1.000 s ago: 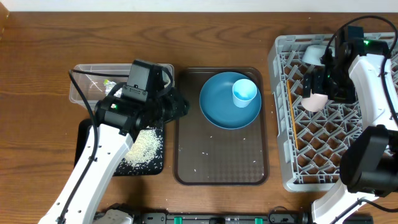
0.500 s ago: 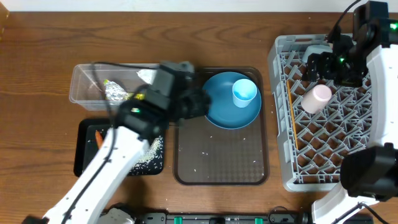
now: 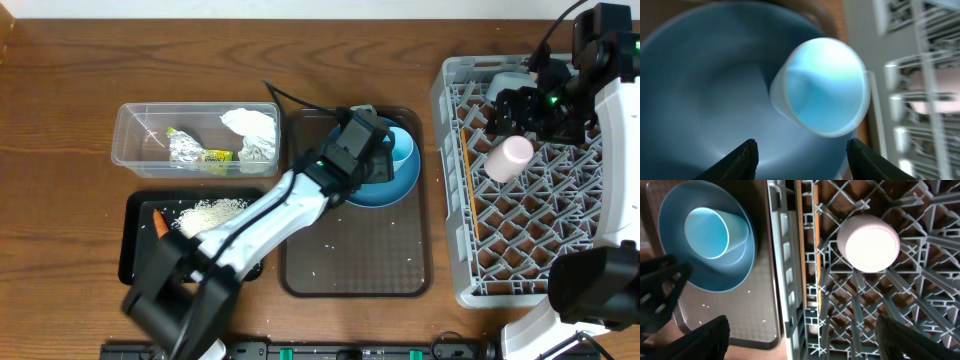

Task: Sort waste into correct bins and load items into the dishwasher rack
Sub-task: 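Reach the left gripper to the light-blue cup on the blue plate and grasp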

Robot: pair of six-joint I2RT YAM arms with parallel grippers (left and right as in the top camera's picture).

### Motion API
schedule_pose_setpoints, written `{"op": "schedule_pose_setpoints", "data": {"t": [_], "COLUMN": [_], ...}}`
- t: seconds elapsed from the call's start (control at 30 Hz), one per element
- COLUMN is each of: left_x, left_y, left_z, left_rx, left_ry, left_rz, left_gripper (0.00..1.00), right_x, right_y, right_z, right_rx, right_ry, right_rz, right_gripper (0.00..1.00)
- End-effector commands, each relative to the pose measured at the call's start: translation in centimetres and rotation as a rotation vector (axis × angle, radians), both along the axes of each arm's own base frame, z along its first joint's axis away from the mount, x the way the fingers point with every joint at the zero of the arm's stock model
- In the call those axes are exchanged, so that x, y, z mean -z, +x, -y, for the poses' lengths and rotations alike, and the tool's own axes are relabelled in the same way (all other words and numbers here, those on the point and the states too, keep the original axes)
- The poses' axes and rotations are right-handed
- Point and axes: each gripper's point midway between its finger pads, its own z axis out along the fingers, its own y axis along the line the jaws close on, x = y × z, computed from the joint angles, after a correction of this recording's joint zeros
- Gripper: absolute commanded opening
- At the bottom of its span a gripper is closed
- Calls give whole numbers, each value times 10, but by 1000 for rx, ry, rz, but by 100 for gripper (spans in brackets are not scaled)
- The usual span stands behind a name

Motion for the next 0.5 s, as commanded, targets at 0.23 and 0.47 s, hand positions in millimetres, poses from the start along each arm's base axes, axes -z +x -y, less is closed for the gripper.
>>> {"op": "schedule_pose_setpoints", "data": {"t": [0.23,0.47], "left_x": [26,40], "left_y": [23,25], "left_z": [8,4], "left_rx": [-50,-64], "left_ry": [0,32], "left_rz": [31,20], "left_gripper": [48,27], "right_x": [-9,-9], "right_y": [-3,-5], "right_z": [-5,-6], "right_rx": [-27,-27], "right_ry": [3,4], "right_rz": [25,16], "right_gripper": [91,90]}}
